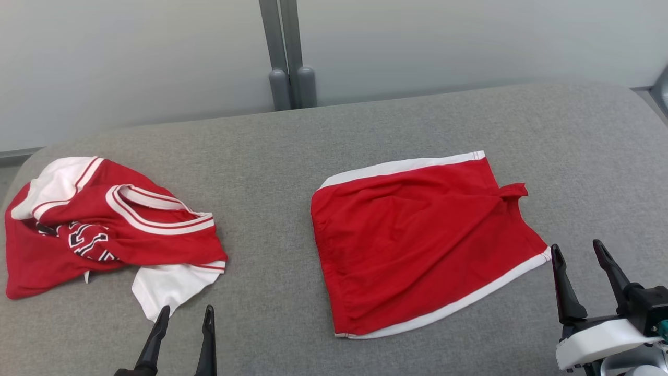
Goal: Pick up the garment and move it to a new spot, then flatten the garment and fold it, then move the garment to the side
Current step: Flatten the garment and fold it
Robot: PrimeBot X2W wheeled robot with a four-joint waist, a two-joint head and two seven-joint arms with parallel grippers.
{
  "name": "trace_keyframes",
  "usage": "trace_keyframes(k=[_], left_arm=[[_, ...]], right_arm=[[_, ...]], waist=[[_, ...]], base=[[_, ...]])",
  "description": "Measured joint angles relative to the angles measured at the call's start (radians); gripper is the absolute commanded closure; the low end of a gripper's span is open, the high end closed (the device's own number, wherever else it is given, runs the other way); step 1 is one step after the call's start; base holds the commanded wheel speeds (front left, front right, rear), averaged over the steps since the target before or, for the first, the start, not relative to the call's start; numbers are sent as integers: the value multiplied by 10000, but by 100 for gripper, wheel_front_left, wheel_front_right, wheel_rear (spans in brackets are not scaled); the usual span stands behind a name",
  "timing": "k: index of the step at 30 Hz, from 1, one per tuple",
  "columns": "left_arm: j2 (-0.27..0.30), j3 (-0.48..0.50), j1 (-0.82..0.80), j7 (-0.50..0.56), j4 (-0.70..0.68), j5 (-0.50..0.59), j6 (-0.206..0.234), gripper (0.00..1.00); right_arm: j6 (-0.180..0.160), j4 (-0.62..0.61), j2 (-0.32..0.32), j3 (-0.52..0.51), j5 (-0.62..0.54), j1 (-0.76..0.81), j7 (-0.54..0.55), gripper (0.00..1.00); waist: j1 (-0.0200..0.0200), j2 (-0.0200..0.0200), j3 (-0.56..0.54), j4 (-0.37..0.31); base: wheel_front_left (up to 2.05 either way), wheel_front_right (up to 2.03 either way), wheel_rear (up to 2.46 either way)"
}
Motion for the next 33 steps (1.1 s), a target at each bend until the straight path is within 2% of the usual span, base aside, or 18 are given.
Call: trace_keyframes(k=[6,11,24,33], left_arm=[[-479,562,44,2,236,336,-815,0],[-832,807,-79,0,397,541,-1160,0],[-1152,1400,-111,0,568,984,-1544,0],[-1235,1471,-112,0,637,1037,-1595,0]], right_arm=[[0,100,-6,63,-4,19,-2,0],[0,155,65,190,12,19,0,0],[0,167,79,140,38,22,-2,0],[0,111,77,138,50,14,0,0]], waist=[[0,0,-224,286],[0,0,-232,233],[0,0,-226,-80],[0,0,-240,-48]], base=[[0,0,0],[0,0,0],[0,0,0],[0,0,0]])
